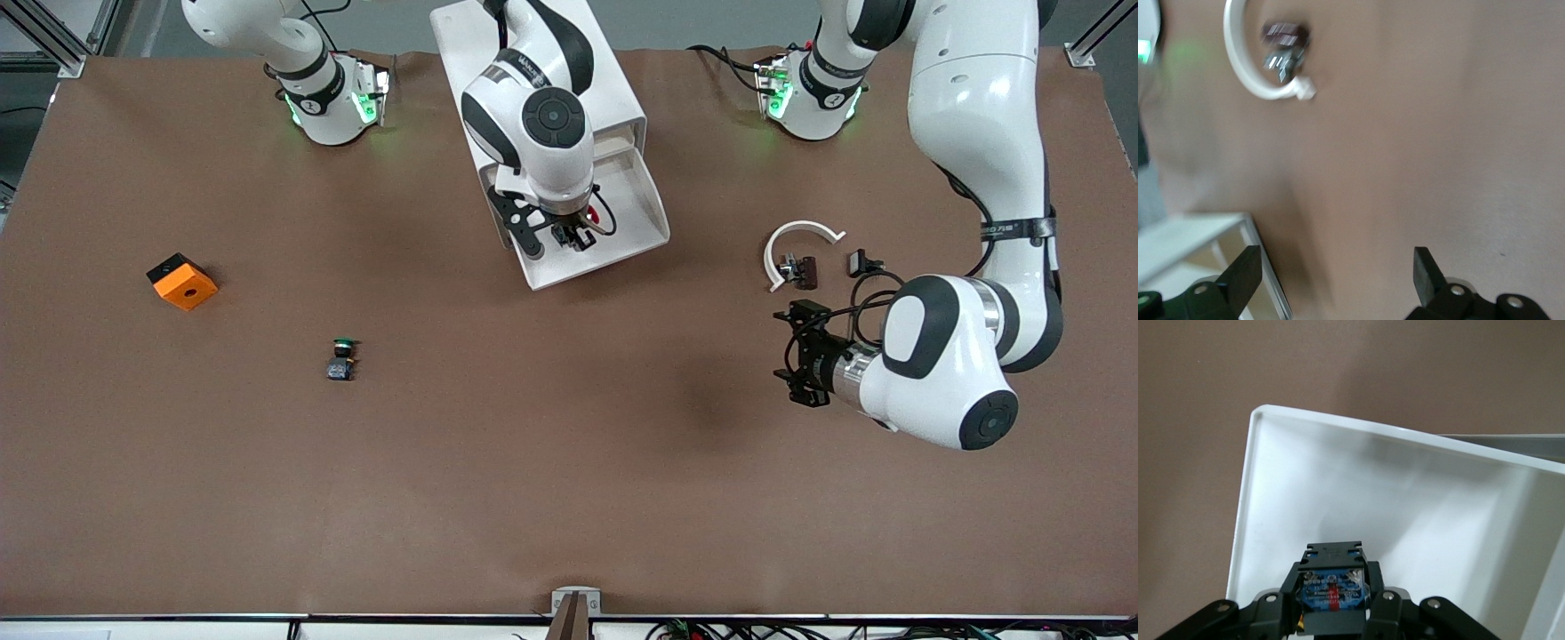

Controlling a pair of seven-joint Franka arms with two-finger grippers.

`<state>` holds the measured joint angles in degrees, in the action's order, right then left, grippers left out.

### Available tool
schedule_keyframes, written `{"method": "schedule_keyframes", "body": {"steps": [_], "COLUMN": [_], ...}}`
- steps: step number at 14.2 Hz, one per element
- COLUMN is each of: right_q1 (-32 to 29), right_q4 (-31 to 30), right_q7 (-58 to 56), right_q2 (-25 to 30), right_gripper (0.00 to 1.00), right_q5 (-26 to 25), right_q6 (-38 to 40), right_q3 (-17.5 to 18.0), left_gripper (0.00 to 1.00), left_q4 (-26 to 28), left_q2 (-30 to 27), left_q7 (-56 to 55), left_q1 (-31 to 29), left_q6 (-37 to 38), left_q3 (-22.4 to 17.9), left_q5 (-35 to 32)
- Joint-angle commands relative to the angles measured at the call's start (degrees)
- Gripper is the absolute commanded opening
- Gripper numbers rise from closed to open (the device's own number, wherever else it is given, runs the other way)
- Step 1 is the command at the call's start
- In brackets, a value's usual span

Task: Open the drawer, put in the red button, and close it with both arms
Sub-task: 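Open the right gripper over the drawer while the left gripper returns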

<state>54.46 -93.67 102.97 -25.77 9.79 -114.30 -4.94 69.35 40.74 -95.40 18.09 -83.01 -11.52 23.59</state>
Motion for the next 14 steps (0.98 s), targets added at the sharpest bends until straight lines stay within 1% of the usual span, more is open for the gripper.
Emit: {"method": "schedule_keyframes", "body": {"steps": [1,2,3,4,5,6,7,8,9,10,11,12,13,14], "right_q1": [1.43,1.44,1.52,1.79,1.79,1.79,1.79,1.96,2.4,2.4,2.4,2.4,2.23,2.05], "right_q4": [0.68,0.68,0.68,0.68,0.68,0.68,0.68,0.68,0.76,0.94,1.46,1.9,2.34,3.57], "right_q7": [0.82,0.82,0.82,0.82,0.82,0.82,0.74,0.65,0.65,0.65,0.82,0.82,0.74,0.74], "right_q2": [-0.94,-1.29,-1.38,-1.73,-1.82,-1.83,-1.83,-1.83,-1.83,-1.74,-1.74,-1.48,-1.3,-0.86], "right_gripper": [0.17,0.18,0.19,0.2,0.22,0.29,0.48,0.71,0.91,1.0,1.0,1.0,1.0,1.0], "right_q5": [0.67,0.67,0.67,0.67,0.67,0.67,0.58,0.49,0.49,0.49,0.4,0.4,0.4,0.49], "right_q6": [-0.83,-1.09,-1.18,-1.19,-1.19,-1.19,-1.1,-1.1,-1.01,-0.92,-0.66,-0.22,0.56,2.49], "right_q3": [-0.68,-0.68,-0.68,-0.68,-0.68,-0.68,-0.68,-0.68,-0.68,-0.68,-0.68,-0.68,-0.77,-0.77], "left_gripper": [1.0,1.0,1.0,1.0,1.0,1.0,1.0,1.0,1.0,1.0,1.0,1.0,1.0,1.0], "left_q4": [0.96,1.13,1.22,2.27,3.67,5.08,6.57,8.41,11.04,14.81,19.11,24.11,27.64,29.85], "left_q2": [-1.89,-2.42,-3.29,-4.43,-5.31,-6.19,-6.9,-7.69,-8.83,-10.58,-12.51,-14.79,-16.47,-17.18], "left_q7": [7.93,11.17,17.56,23.88,27.78,30.77,32.63,33.69,34.84,35.89,36.51,36.6,36.61,36.61], "left_q1": [1.07,1.07,1.07,1.16,0.99,1.16,2.12,3.26,5.1,7.03,8.62,10.02,10.99,11.53], "left_q6": [-3.02,-3.47,-4.08,-4.53,-4.96,-5.67,-6.8,-8.47,-11.01,-14.34,-18.38,-23.72,-27.95,-30.35], "left_q3": [-0.34,-0.17,0.53,1.67,2.03,2.21,2.47,2.73,2.82,2.91,3.0,3.96,4.92,6.06], "left_q5": [-3.64,-4.86,-7.22,-8.81,-9.43,-9.7,-9.7,-9.88,-11.18,-12.07,-12.08,-12.16,-12.16,-12.16]}}
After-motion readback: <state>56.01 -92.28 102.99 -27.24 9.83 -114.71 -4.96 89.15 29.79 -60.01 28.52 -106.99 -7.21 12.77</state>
